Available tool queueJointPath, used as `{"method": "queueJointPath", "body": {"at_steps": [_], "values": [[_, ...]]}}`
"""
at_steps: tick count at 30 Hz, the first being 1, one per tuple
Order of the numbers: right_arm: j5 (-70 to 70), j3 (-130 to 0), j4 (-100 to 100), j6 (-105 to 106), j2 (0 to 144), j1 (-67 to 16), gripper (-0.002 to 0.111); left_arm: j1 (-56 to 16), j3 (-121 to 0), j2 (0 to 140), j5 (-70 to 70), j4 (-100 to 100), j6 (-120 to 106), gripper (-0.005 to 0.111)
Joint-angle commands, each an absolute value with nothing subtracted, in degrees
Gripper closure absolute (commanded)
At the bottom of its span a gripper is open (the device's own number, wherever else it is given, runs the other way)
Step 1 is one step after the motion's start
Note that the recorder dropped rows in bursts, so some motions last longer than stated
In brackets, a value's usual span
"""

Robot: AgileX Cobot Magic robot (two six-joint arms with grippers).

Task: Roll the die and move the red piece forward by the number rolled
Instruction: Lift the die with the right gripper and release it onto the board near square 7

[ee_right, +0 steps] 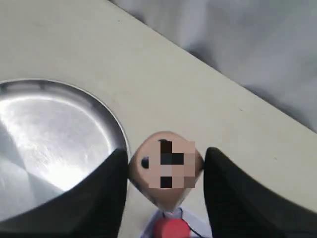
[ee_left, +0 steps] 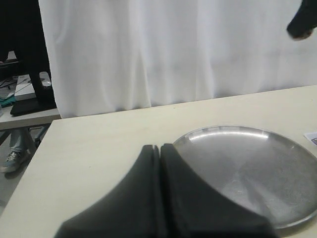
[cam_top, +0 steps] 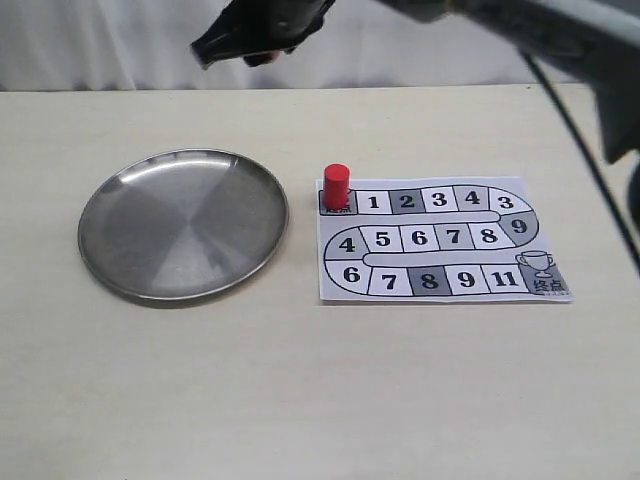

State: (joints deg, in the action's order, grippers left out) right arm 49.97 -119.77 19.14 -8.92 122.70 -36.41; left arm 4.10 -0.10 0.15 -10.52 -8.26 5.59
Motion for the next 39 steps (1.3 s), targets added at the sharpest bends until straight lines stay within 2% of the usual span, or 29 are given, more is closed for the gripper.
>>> {"method": "queueJointPath", "body": {"at_steps": [1,11,16,21,25,26,34,39], "values": [[51.98,-107.32,18.46,-6.62,114.89,-31.28,0.104,4.29,0.00,0.00,-9.97,-8.24,5.64,0.107],[32.17,-74.17,9.24,-6.23,102.63,-16.69,0.104,4.29,0.00,0.00,-9.97,-8.24,5.64,0.107],[23.38,-64.31,9.40,-6.23,104.73,-16.01,0.104,4.29,0.00,0.00,-9.97,-8.24,5.64,0.107],[19.34,-63.30,8.76,-6.23,108.30,-18.17,0.102,4.29,0.00,0.00,-9.97,-8.24,5.64,0.107],[17.88,-63.30,8.76,-6.38,108.41,-18.17,0.087,4.29,0.00,0.00,-9.97,-8.24,5.64,0.107],[17.61,-63.30,8.76,-6.38,108.41,-18.17,0.077,4.29,0.00,0.00,-9.97,-8.24,5.64,0.107],[16.31,-63.30,8.76,-6.38,108.41,-18.17,0.031,4.29,0.00,0.00,-9.97,-8.24,5.64,0.107],[16.17,-63.30,8.76,-6.38,108.41,-18.17,0.028,4.29,0.00,0.00,-9.97,-8.24,5.64,0.107]]}}
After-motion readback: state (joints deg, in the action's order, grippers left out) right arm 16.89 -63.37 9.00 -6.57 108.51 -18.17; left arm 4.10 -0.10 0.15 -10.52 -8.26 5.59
